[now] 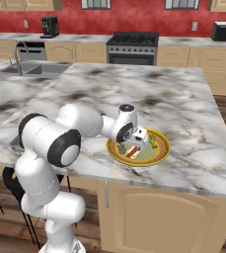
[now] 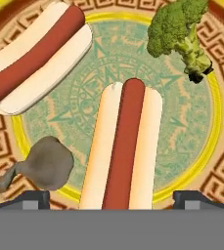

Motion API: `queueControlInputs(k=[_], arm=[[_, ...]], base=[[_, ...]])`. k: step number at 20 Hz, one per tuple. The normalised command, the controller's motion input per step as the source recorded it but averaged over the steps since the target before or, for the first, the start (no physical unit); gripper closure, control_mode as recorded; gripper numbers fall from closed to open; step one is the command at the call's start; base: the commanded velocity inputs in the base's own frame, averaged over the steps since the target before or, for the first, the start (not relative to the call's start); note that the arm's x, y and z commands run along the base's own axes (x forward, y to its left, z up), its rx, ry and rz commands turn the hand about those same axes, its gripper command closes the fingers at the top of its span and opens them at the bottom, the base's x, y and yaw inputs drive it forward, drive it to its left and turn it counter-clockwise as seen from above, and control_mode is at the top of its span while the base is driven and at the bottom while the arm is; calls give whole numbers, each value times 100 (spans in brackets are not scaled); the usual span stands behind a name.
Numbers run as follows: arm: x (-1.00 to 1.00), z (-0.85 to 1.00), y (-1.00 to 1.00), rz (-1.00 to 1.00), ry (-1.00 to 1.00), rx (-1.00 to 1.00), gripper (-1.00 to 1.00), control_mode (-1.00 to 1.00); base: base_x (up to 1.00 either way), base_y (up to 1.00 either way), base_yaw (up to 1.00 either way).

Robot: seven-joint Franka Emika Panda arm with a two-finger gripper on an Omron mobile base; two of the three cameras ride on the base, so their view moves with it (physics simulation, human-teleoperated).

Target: Place one cooked food and one vegetable from the large plate to each tupperware container.

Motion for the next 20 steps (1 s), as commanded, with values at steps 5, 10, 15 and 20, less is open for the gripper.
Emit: queueControlInputs(k=[5, 10, 15, 20], arm=[[16, -32, -9, 0, 0, 0, -100, -100], [9, -27, -7, 0, 0, 0, -100, -100], [20, -41, 0, 0, 0, 0, -100, -100], [16, -42, 1, 0, 3, 0, 100, -100]], base=[[0, 0, 0], [0, 0, 0], [0, 0, 0], [0, 0, 0]])
